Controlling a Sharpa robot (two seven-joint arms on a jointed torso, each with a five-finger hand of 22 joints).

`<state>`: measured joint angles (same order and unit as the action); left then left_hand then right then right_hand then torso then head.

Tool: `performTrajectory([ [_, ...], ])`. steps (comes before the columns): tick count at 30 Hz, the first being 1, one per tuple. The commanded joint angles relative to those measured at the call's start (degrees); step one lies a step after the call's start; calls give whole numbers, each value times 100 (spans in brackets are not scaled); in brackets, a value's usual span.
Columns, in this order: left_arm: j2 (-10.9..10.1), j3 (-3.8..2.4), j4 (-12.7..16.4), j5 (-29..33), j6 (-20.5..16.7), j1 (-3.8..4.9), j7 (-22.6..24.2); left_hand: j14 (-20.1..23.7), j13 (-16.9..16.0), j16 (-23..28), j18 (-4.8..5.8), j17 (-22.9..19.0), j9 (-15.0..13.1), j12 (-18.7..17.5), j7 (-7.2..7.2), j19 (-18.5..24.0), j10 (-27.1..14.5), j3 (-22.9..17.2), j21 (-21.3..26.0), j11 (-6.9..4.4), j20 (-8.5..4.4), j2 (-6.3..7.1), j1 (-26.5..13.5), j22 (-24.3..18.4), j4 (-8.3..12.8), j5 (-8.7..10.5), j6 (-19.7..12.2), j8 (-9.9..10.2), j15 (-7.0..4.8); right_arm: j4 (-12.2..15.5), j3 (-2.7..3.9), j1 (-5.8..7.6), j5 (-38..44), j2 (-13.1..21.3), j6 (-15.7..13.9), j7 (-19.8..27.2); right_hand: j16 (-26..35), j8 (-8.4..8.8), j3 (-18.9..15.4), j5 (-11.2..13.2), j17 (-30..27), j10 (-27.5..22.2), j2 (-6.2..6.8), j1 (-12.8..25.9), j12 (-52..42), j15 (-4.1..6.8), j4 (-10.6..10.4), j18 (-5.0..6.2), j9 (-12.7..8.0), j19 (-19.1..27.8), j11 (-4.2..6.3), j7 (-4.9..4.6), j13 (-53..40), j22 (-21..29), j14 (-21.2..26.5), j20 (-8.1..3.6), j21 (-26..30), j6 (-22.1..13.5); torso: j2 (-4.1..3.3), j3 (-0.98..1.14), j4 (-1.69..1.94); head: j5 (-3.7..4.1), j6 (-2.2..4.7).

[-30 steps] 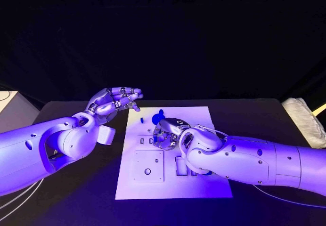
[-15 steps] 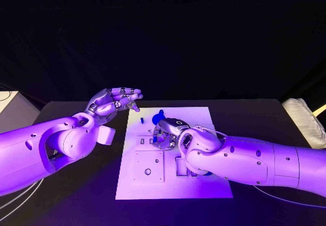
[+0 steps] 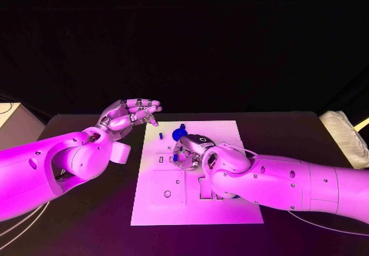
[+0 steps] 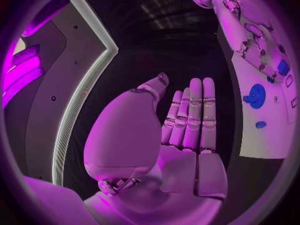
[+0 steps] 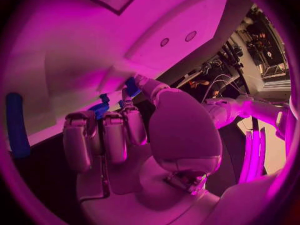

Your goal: Assemble the parts on the task board

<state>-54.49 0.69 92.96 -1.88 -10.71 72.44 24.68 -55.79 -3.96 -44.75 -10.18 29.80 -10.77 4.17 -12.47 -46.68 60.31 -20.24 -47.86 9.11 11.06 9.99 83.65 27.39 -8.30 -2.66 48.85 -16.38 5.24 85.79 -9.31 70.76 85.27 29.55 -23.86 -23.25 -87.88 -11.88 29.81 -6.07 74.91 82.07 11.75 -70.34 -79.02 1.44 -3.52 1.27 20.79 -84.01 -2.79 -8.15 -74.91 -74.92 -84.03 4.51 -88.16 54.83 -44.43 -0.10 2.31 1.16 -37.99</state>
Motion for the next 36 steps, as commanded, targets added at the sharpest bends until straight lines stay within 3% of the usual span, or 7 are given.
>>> performTrajectory([
  [1,5,-3,7,-15,95,5,22,52,-6,-32,-18,-8,-6,-4,-4,40,-14,-20,-29,-2,-12,-13,-64,7,13,-12,-40,33,2,1,-1,-5,80,-5,18,28,41,45,-42,25,917,-7,82,24,35,-60,-10,-55,-18,-434,-56,-10,-479,-1297,-465,63,41,-75,-2,0,0,2,-8],
  [9,5,-3,5,-15,103,5,21,52,-6,-32,-18,-8,-6,-4,-4,40,-14,-20,-29,-2,-12,-13,-64,7,13,-12,-40,33,2,2,-4,-6,82,-5,-64,56,54,161,-279,193,894,-63,171,132,91,-111,-116,-44,-80,-410,-107,-55,-435,-1268,-458,121,79,-246,-2,1,0,3,-22],
  [22,16,-3,-35,-194,64,5,-107,-21,-33,-106,-25,9,-10,56,-8,28,87,22,-71,-15,-10,-3,-168,24,-34,-11,-57,48,-6,182,-4,-15,8,170,-613,323,62,251,-2577,325,887,-70,-140,-588,94,-119,-1274,-39,-116,-404,-117,-61,-436,-1265,-454,130,106,-277,5,-1,22,4,-35],
  [29,22,-3,-129,-736,-113,5,-811,-715,-833,-1178,-34,534,-277,1388,190,-445,798,550,-586,-288,-237,4,-803,244,-522,8,22,-397,-270,478,52,90,-1109,678,-863,1404,105,250,-2491,158,805,-124,-376,-954,151,-132,-1261,4,-125,-309,-127,-72,-391,-1149,-433,147,255,-238,24,-5,0,-24,-58],
  [32,39,-4,-212,-1153,-79,7,-1355,-1476,-1445,-2185,-42,1694,-475,2287,336,-675,906,726,-945,-439,-354,-14,-873,434,-630,-22,139,-748,-412,540,72,194,-1910,939,-699,1854,134,222,-2463,-78,753,-168,-376,-1049,201,-120,-1241,18,-118,-277,-115,-60,-352,-1109,-419,138,309,-200,37,-2,-12,-45,-47],
  [34,57,-5,-275,-1503,59,9,-1790,-2124,-2093,-3011,128,2888,-701,3180,439,-1386,798,819,-1751,-559,-467,-87,-903,1524,-719,-3,191,-1085,-515,569,80,259,-2430,1109,-562,2086,133,216,-2459,-107,757,-171,-377,-1058,202,-119,-1241,16,-117,-281,-114,-58,-352,-1115,-420,136,303,-195,52,4,-23,-64,-49],
  [36,89,-6,-335,-1982,242,24,-2397,-2222,-2694,-3208,163,3156,-949,3943,475,-1453,380,816,-2008,-596,-522,-223,-806,1795,-758,-10,38,-1381,-553,588,86,336,-2901,1309,-396,2330,133,203,-2453,-189,762,-176,-381,-1066,205,-115,-1247,14,-113,-286,-111,-55,-350,-1121,-421,133,297,-185,75,12,-30,-92,-55],
])
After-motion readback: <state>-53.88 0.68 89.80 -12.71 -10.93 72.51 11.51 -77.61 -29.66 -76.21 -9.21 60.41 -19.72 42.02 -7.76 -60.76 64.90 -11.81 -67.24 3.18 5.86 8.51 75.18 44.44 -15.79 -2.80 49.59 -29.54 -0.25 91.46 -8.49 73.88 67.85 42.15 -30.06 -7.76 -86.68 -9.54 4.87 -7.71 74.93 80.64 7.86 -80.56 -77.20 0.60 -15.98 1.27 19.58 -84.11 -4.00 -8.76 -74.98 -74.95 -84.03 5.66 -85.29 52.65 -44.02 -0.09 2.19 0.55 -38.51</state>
